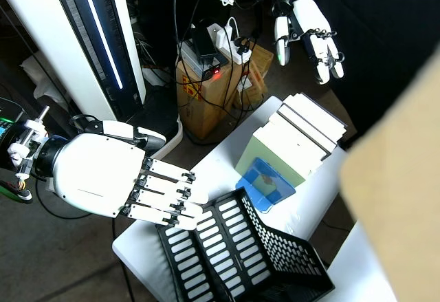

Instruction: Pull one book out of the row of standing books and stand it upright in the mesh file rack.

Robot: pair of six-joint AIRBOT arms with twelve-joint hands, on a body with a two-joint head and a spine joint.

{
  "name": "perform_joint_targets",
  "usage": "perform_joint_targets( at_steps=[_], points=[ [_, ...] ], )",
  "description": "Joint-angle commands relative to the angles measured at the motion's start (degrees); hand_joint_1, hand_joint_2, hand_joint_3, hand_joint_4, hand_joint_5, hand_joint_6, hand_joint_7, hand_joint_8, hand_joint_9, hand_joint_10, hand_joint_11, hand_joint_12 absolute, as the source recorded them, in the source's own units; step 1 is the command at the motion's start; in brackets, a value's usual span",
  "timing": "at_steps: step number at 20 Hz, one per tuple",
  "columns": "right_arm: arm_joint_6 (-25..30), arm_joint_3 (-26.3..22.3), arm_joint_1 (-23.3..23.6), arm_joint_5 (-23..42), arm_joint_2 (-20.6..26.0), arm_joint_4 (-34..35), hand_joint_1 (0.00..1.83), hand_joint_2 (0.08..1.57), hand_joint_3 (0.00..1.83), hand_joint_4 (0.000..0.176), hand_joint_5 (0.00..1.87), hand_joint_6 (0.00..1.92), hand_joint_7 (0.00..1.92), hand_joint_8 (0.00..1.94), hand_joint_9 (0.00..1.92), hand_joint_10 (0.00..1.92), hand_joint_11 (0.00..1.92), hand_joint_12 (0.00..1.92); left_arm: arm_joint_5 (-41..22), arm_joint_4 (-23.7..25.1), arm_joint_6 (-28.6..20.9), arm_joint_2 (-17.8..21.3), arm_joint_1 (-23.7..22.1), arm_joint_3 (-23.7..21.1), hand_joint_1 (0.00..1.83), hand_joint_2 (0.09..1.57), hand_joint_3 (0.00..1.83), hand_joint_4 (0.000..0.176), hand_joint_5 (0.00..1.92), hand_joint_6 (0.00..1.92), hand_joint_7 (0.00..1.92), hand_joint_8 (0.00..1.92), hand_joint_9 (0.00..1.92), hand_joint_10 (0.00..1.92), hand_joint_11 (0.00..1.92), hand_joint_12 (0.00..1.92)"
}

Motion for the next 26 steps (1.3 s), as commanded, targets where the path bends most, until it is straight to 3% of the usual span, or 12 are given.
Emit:
perform_joint_targets(
  at_steps=[1,8,9,13,16,17,19,21,23,26],
  points=[
    [0.08,0.26,0.48,5.97,0.16,-0.01,0.35,1.34,0.03,0.000,0.00,0.00,0.00,0.00,0.00,0.00,0.00,0.00,-6.21,0.21,-0.15,-0.12,-0.59,0.35,0.30,1.34,0.01,0.063,0.02,0.00,0.00,0.00,0.00,0.00,0.00,0.00],
    [-0.13,0.49,0.50,5.32,-0.36,-0.02,0.38,1.32,0.00,0.000,0.00,0.00,0.00,0.00,0.00,0.00,0.00,0.00,-2.53,3.02,0.91,0.00,-2.21,0.55,0.35,1.28,0.00,0.091,0.04,0.01,0.00,0.00,0.00,0.00,0.00,0.00],
    [-0.13,0.60,0.50,5.12,-0.50,-0.01,0.38,1.32,0.00,0.000,0.00,0.00,0.00,0.00,0.00,0.00,0.00,0.00,-1.52,3.67,1.50,0.10,-2.77,0.52,0.31,1.28,0.00,0.081,0.06,0.01,0.00,0.00,0.00,0.00,0.00,0.00],
    [0.00,1.02,0.49,4.64,-1.13,0.39,0.35,1.32,0.00,0.000,0.00,0.00,0.00,0.00,0.00,0.00,0.00,0.00,2.66,5.14,4.45,0.07,-4.92,0.56,0.32,1.24,0.00,0.131,0.09,0.02,0.00,0.00,0.00,0.00,0.00,0.00],
    [2.40,1.76,0.42,4.50,-1.67,0.18,0.33,1.32,0.00,0.000,0.00,0.00,0.00,0.00,0.00,0.00,0.00,0.00,6.18,5.65,7.83,-0.29,-6.86,0.59,0.29,1.26,0.00,0.112,0.14,0.03,0.00,0.00,0.00,0.00,0.00,0.00],
    [3.42,2.12,0.32,4.50,-1.90,-0.01,0.34,1.33,0.00,0.000,0.00,0.00,0.00,0.00,0.00,0.00,0.00,0.00,6.97,5.68,8.39,-0.44,-7.29,0.70,0.26,1.26,0.00,0.117,0.14,0.02,0.00,0.00,0.00,0.00,0.00,0.00],
    [4.58,2.62,0.20,4.51,-2.33,-0.27,0.33,1.33,0.00,0.000,0.00,0.00,0.00,0.00,0.00,0.00,0.00,0.00,8.65,5.78,9.08,-0.89,-7.95,1.19,0.16,1.28,0.01,0.106,0.17,0.02,0.00,0.00,0.00,0.00,0.00,0.00],
    [4.71,2.64,0.07,4.51,-2.47,-0.27,0.33,1.33,0.00,0.000,0.00,0.00,0.00,0.00,0.00,0.00,0.00,0.00,11.49,6.83,9.08,-1.79,-9.28,2.24,0.11,1.28,0.01,0.115,0.18,0.02,0.00,0.00,0.00,0.00,0.00,0.00],
    [4.93,2.69,-0.13,4.51,-2.50,-0.26,0.31,1.34,0.00,0.000,0.00,0.00,0.00,0.00,0.00,0.00,0.00,0.00,13.87,7.30,9.78,-2.58,-10.32,2.91,0.17,1.27,0.00,0.090,0.25,0.04,0.00,0.00,0.00,0.00,0.00,0.00],
    [5.27,2.81,-0.29,4.51,-2.61,-0.25,0.32,1.34,0.00,0.000,0.00,0.00,0.00,0.00,0.00,0.00,0.00,0.00,17.91,8.38,11.44,-3.62,-11.71,3.69,0.22,1.26,0.00,0.103,0.27,0.03,0.00,0.00,0.00,0.00,0.00,0.00]
  ],
)
